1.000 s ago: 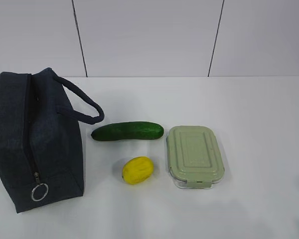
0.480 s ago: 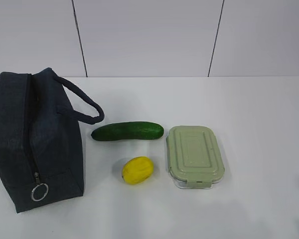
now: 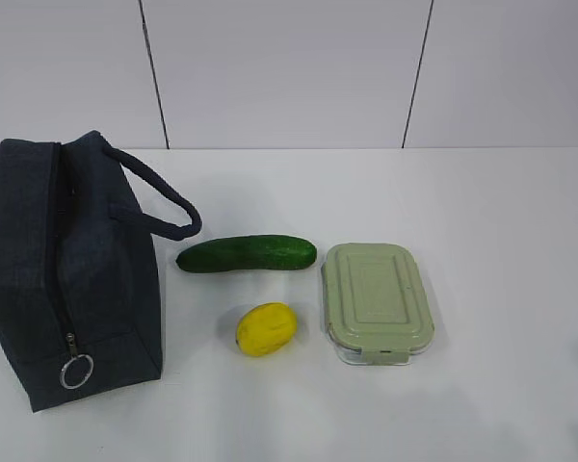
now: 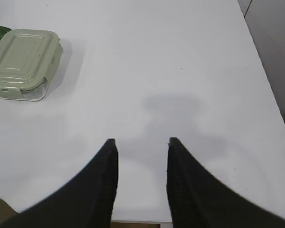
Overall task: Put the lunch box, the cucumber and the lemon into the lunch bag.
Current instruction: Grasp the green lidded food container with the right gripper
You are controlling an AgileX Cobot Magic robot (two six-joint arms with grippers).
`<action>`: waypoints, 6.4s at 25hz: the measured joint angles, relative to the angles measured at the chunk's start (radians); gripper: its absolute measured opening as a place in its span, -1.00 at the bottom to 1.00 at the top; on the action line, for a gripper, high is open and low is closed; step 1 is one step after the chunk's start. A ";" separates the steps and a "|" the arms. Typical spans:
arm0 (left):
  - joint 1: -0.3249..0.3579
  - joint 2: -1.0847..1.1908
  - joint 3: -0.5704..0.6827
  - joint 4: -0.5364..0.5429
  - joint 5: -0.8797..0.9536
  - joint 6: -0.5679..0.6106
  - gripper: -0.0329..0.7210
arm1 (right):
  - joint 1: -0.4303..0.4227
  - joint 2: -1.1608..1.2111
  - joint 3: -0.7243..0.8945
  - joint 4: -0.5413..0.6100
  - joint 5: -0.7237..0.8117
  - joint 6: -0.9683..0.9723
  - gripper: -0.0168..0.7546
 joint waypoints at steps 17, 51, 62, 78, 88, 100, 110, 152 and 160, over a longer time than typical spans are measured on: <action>0.000 0.000 0.000 -0.002 0.000 0.000 -0.27 | 0.000 0.000 0.000 -0.001 -0.002 0.000 -0.26; 0.000 0.000 0.000 -0.016 0.000 0.000 -0.27 | 0.000 0.650 -0.280 0.014 -0.802 0.005 -0.25; 0.000 0.000 0.000 -0.016 0.000 0.000 -0.27 | 0.000 0.798 -0.343 0.020 -0.747 0.005 -0.25; 0.000 0.000 0.000 -0.016 0.000 0.000 -0.27 | 0.000 1.142 -0.638 0.197 -0.301 -0.010 -0.25; 0.000 0.000 0.000 -0.016 0.000 0.000 -0.27 | 0.000 1.376 -0.659 0.452 -0.205 -0.232 -0.24; 0.000 0.000 0.000 -0.016 0.000 0.000 -0.27 | -0.015 1.609 -0.678 0.625 -0.143 -0.423 0.29; 0.000 0.000 0.000 -0.016 0.000 0.000 -0.27 | -0.016 1.706 -0.831 0.629 0.007 -0.450 0.57; 0.000 0.000 0.000 -0.017 0.000 0.000 -0.27 | -0.083 1.853 -0.845 0.814 0.036 -0.641 0.53; 0.000 0.000 0.000 -0.018 0.000 0.000 -0.27 | -0.155 1.923 -0.791 0.966 0.045 -0.818 0.53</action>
